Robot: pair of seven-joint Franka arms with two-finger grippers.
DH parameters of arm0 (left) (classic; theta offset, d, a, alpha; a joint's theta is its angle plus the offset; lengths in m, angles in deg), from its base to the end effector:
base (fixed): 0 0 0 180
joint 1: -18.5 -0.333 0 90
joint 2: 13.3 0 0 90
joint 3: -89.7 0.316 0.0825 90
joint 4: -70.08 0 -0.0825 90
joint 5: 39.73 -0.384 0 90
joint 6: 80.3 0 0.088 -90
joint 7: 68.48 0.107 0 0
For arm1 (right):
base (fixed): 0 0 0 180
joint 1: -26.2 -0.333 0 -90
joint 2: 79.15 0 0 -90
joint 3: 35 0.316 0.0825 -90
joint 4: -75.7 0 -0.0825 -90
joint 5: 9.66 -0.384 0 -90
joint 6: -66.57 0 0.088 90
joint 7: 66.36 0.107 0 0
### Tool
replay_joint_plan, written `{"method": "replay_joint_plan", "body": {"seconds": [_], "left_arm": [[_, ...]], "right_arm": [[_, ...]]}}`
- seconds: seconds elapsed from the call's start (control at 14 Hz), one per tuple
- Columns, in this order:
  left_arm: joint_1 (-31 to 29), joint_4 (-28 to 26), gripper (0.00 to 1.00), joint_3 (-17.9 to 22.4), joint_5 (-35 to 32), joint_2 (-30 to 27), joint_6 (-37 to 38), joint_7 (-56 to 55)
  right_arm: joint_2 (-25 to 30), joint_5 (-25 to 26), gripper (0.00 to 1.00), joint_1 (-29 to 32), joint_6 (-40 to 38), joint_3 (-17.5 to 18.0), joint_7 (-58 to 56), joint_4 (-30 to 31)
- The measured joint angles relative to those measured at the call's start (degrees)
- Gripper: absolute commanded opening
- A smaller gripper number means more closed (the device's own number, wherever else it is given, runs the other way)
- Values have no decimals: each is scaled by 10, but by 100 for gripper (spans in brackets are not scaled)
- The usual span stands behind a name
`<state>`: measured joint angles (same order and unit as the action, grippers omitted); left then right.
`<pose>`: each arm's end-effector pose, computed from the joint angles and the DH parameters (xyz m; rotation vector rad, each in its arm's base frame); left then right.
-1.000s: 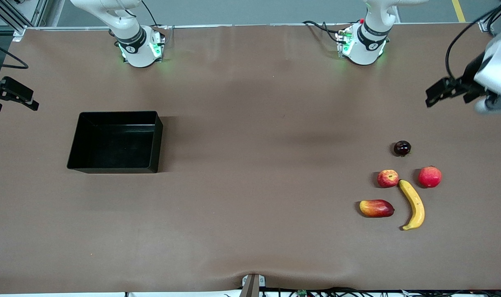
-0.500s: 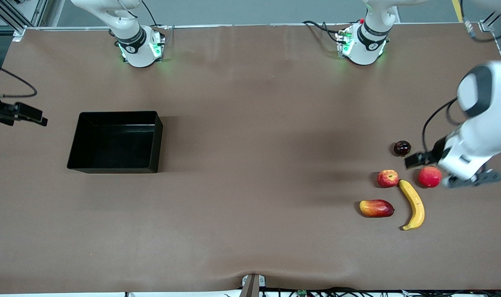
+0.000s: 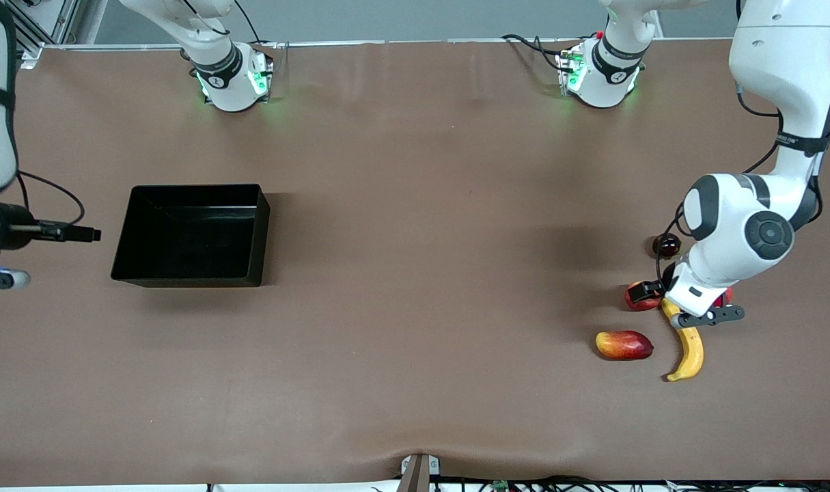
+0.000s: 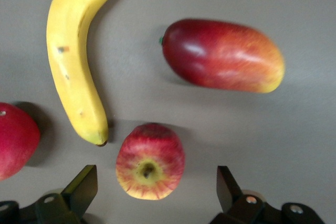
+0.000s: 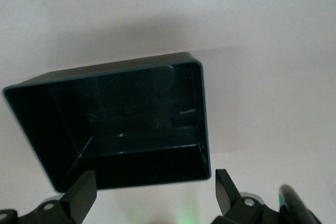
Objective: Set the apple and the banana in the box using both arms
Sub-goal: 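Grasp the red apple with the left gripper while the right gripper reaches the box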
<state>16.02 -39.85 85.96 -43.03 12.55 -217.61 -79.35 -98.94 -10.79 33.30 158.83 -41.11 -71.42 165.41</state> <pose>0.6298 -0.0114 0.2597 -3.1261 -0.2079 -0.0456 0.6118 -0.1341 0.4247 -3.0688 0.2231 0.4617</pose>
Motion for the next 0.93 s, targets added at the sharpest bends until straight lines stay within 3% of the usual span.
{"method": "replay_joint_plan", "body": {"seconds": [0.21, 0.36, 0.43, 0.5, 0.64, 0.71, 0.86, 0.93], "left_arm": [[-5, -7, 99, 0, -7, 7, -5, 0], [-5, -8, 90, 0, -8, 21, -20, 0], [-5, -8, 84, 0, -8, 29, -29, 0], [-5, -8, 67, 0, -8, 35, -35, 0], [-5, -8, 9, 0, -8, 46, -44, 0], [-5, -7, 0, 0, -8, 47, -46, 0], [-5, -6, 0, 0, -8, 46, -46, 0], [-5, -6, 0, 0, -8, 46, -46, 0]], "right_arm": [[-54, 15, 100, 30, 76, -1, -7, 2], [-87, 15, 100, 53, 102, -1, -50, 3], [-100, 15, 100, 63, 113, -1, -67, 9], [-109, 15, 94, 70, 126, -1, -77, 21], [-117, 14, 79, 74, 153, 0, -82, 61], [-118, 10, 70, 74, 161, 2, -82, 80], [-117, -11, 14, 74, 163, 5, -87, 100], [-117, -16, 3, 75, 163, 5, -103, 106]]}}
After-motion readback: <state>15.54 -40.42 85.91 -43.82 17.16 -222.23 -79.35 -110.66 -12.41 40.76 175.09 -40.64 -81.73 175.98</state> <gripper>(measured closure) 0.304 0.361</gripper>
